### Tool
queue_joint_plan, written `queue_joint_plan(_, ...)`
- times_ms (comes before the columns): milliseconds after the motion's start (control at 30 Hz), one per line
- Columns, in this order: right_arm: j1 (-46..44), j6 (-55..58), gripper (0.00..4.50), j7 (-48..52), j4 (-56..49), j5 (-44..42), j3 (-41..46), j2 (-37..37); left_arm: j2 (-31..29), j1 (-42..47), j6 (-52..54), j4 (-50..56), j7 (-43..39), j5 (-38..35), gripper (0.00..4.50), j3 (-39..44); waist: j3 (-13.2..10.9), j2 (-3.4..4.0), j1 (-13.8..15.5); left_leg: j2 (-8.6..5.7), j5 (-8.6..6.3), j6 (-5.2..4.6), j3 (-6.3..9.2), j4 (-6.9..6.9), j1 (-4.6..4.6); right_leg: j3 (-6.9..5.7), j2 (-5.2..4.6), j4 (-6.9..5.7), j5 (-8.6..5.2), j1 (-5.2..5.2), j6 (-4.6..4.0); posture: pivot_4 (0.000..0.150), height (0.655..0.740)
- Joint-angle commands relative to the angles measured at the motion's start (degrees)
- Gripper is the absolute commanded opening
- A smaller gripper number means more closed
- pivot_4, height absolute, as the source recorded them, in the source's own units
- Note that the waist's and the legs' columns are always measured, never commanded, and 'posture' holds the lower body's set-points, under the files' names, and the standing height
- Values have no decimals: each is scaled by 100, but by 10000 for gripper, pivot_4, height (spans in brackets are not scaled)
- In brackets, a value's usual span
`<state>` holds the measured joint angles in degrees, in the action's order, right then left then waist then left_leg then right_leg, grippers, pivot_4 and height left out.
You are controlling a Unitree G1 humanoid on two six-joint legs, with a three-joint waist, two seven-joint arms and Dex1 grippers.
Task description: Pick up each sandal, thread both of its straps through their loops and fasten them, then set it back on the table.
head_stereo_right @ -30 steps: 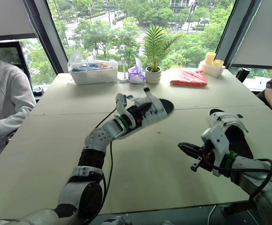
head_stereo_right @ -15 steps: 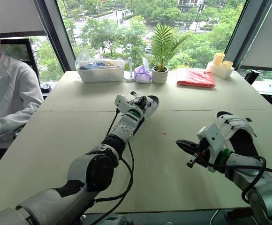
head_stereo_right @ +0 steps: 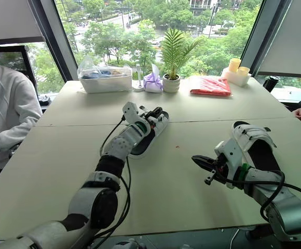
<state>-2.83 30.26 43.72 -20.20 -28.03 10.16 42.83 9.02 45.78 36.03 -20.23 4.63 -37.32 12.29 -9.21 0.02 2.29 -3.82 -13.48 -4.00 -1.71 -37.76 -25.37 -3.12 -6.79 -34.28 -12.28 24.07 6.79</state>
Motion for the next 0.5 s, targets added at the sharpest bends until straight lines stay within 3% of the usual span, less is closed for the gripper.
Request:
queue_joint_plan(33, -159, -249, 0, 174, 172, 70, 18, 20, -580, -686, 2024, 2090, 164, -289, 44232, -740, -1, -1, 3, 0, 1, 2, 1, -1, 1, 1, 0, -2, 0, 0, 0, 1500, 7388)
queue_joint_plan(100, -238, -323, 0, 246, 329, 110, -31, 6, -1174, -1109, 3130, 3019, 80, -765, 44232, -662, 1, 3, -11, 2, -3, 17, 3, -7, -1, 5, 2, -20, -1, 9, -2, 1500, 7388)
queue_joint_plan(167, -284, -336, 0, 289, 423, 83, -23, -25, -1794, -1351, 3395, 3807, -258, -859, 44232, -789, 2, 5, -29, 8, -14, 6, 3, -13, 5, 5, 5, -35, 0, 12, -7, 1500, 7388)
queue_joint_plan(200, -293, -335, 0, 308, 454, 60, -3, -30, -1962, -1403, 3454, 4041, -340, -875, 44232, -821, 2, 5, -25, 12, -13, 9, 3, -13, 10, 6, 9, -41, -2, 12, -14, 1500, 7388)
queue_joint_plan(333, -390, -431, 0, 409, 827, 32, 34, -108, -3762, -2223, 2672, 5422, -1953, -504, 44232, -1482, 8, 15, -14, 15, -8, 18, 4, -24, 17, 6, 6, -77, -23, 16, -54, 1500, 7388)
queue_joint_plan(400, -417, -497, 0, 435, 993, 26, 80, -165, -4033, -2817, 2153, 5584, -2329, -380, 44232, -1411, 19, 34, -14, 15, -9, 19, 1, -17, 25, 11, 2, -75, -36, 28, -77, 1500, 7388)
queue_joint_plan(500, -374, -583, 0, 479, 1105, 26, 135, -217, -3990, -3296, 1808, 5595, -2432, -314, 44232, -1258, 20, 38, 8, 15, -10, 18, 0, -11, 27, 13, 0, -72, -37, 30, -79, 1500, 7388)
